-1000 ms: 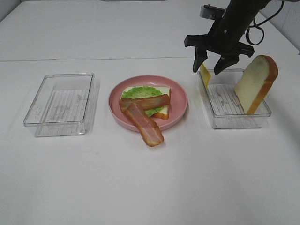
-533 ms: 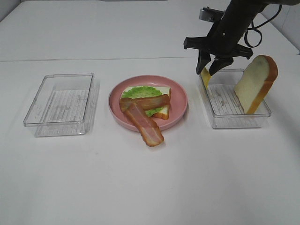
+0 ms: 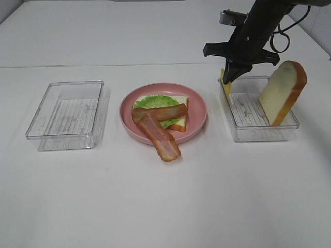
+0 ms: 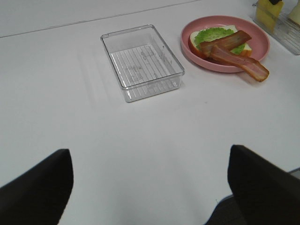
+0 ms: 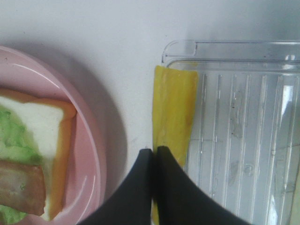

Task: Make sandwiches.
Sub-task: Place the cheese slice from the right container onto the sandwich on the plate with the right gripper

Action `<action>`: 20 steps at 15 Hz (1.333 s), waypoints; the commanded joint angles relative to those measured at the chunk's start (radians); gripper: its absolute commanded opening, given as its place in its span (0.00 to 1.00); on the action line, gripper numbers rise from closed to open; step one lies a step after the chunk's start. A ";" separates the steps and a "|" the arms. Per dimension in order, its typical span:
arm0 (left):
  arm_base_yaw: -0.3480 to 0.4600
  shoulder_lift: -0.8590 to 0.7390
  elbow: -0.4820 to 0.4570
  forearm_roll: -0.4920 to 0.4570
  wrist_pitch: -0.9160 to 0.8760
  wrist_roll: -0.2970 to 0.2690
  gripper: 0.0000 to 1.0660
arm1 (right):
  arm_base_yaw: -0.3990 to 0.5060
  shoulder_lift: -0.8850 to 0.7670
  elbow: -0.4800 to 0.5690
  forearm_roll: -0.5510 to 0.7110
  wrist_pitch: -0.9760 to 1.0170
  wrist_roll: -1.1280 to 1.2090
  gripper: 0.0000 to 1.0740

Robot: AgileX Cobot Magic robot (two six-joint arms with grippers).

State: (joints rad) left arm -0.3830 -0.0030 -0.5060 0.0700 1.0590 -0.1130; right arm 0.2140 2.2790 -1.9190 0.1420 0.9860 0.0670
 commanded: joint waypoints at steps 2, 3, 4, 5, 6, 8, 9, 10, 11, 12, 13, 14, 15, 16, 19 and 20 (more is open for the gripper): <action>0.003 0.001 0.005 0.000 -0.008 -0.001 0.80 | -0.001 -0.058 -0.003 0.002 0.006 -0.012 0.00; 0.003 0.001 0.005 0.000 -0.008 -0.001 0.80 | -0.001 -0.075 -0.003 0.008 0.007 -0.012 0.00; 0.003 0.001 0.005 0.000 -0.008 -0.001 0.80 | -0.001 -0.095 -0.003 0.019 0.007 -0.019 0.00; 0.003 0.001 0.005 0.000 -0.008 -0.001 0.80 | 0.001 -0.117 -0.003 0.039 0.007 -0.029 0.00; 0.003 0.001 0.005 0.000 -0.008 -0.001 0.80 | 0.002 -0.133 -0.003 0.073 0.007 -0.048 0.00; 0.003 0.001 0.005 0.000 -0.008 -0.001 0.80 | 0.002 -0.150 -0.003 0.224 0.015 -0.128 0.00; 0.003 0.001 0.005 0.000 -0.008 -0.001 0.80 | 0.003 -0.150 -0.003 0.318 0.030 -0.175 0.00; 0.003 0.001 0.005 0.000 -0.008 -0.001 0.80 | 0.029 -0.149 -0.003 0.470 0.042 -0.252 0.00; 0.003 0.001 0.005 0.000 -0.008 -0.001 0.80 | 0.053 -0.147 -0.003 0.497 0.034 -0.258 0.00; 0.003 0.001 0.005 0.000 -0.008 -0.001 0.80 | 0.089 -0.138 -0.003 0.508 0.019 -0.258 0.00; 0.003 0.001 0.005 0.000 -0.008 -0.001 0.80 | 0.102 -0.132 -0.003 0.511 0.013 -0.258 0.00; 0.003 0.001 0.005 0.000 -0.008 -0.001 0.80 | 0.139 -0.115 -0.003 0.523 0.003 -0.256 0.00; 0.003 0.001 0.005 0.000 -0.008 -0.001 0.80 | 0.170 -0.089 -0.003 0.541 0.001 -0.256 0.00; 0.003 0.001 0.005 0.000 -0.008 -0.001 0.80 | 0.193 -0.063 -0.003 0.566 -0.004 -0.256 0.00; 0.003 0.001 0.005 0.000 -0.008 -0.001 0.80 | 0.210 0.018 -0.003 0.594 -0.024 -0.227 0.00; 0.003 0.001 0.005 0.000 -0.008 -0.001 0.80 | 0.206 0.036 -0.003 0.565 -0.024 -0.204 0.00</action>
State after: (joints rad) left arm -0.3830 -0.0030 -0.5060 0.0700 1.0590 -0.1130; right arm 0.4230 2.3100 -1.9190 0.7070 0.9640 -0.1460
